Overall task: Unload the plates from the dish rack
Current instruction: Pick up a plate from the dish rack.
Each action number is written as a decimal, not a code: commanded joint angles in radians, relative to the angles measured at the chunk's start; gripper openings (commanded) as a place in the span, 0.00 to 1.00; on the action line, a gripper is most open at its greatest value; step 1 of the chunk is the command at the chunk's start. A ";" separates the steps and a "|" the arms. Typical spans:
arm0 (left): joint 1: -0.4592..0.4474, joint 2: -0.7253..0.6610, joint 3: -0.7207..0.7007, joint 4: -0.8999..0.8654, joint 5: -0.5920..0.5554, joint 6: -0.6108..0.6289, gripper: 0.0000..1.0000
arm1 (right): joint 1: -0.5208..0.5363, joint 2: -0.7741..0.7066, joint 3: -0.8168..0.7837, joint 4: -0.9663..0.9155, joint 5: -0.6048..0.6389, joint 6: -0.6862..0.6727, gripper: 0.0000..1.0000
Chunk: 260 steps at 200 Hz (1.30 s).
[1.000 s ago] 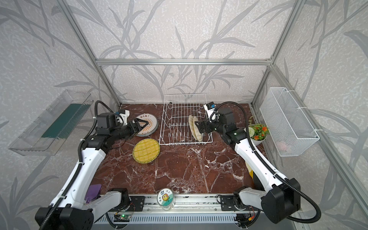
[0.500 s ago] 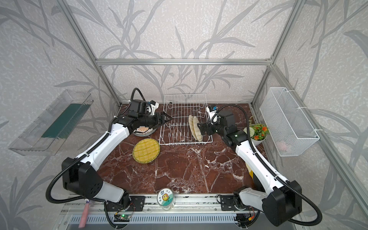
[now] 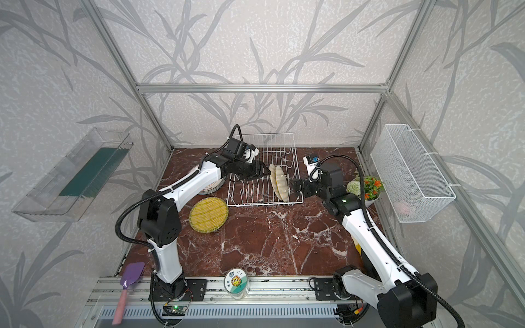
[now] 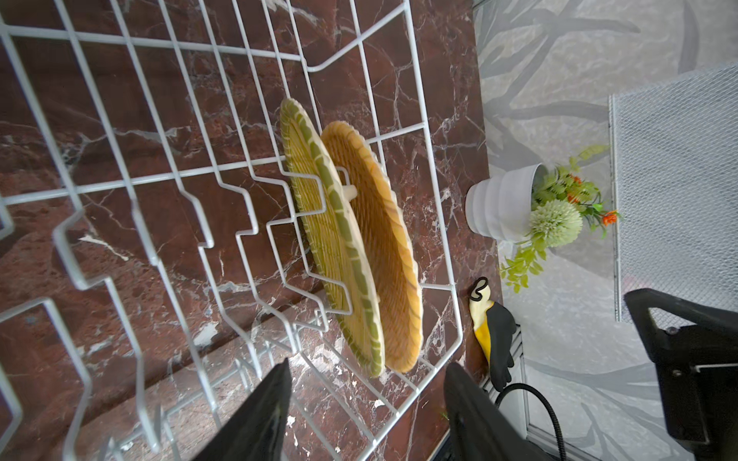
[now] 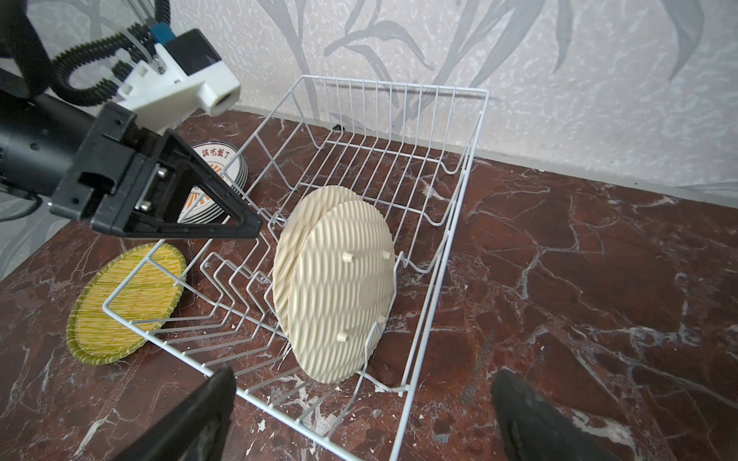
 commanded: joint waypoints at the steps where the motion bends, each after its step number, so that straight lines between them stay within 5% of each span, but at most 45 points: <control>1: -0.013 0.036 0.053 -0.043 -0.032 0.006 0.59 | -0.016 -0.031 -0.012 -0.013 -0.002 0.005 0.99; 59: -0.030 0.122 0.157 -0.123 -0.074 0.019 0.40 | -0.044 -0.051 -0.022 -0.022 -0.015 -0.006 0.99; 260: -0.042 0.144 0.147 -0.025 -0.015 -0.123 0.09 | -0.055 -0.067 -0.038 -0.010 -0.038 0.015 0.99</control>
